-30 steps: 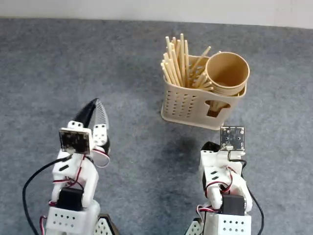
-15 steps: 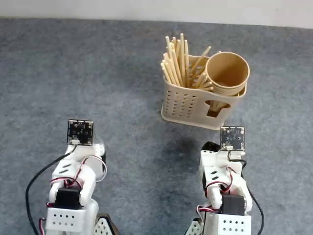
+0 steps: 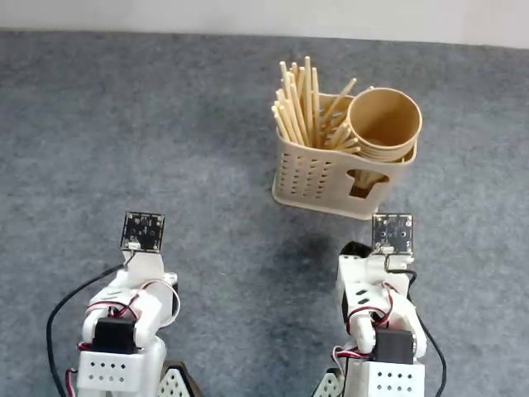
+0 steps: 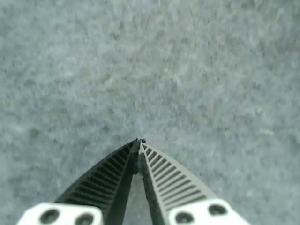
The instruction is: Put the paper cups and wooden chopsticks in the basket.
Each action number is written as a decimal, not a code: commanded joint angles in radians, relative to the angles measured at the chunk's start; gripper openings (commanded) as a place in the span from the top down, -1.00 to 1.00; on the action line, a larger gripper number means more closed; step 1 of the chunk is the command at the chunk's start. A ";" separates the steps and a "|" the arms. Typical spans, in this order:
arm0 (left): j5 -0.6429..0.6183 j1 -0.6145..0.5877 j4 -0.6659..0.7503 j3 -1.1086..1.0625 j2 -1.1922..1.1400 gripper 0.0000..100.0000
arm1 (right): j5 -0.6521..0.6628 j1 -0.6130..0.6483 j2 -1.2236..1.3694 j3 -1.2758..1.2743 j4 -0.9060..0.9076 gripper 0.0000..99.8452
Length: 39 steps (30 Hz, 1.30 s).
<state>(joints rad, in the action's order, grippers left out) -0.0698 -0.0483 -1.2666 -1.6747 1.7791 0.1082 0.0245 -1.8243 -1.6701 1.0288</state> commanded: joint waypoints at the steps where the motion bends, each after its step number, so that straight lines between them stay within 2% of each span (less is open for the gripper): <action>1: -0.005 -0.005 -0.026 -0.022 0.001 0.98 | -0.003 -0.005 -0.016 -0.154 0.159 0.99; 9: -0.005 -0.005 -0.026 -0.022 0.001 0.98 | -0.003 -0.012 -0.016 -0.154 0.220 0.99; 39: -0.005 -0.005 -0.026 -0.022 0.001 0.98 | -0.003 -0.012 -0.016 -0.154 0.219 0.99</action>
<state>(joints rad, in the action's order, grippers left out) -0.0698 -0.0483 -1.2896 -1.6747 1.7791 0.1082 0.0245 -1.8243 -1.6701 1.2421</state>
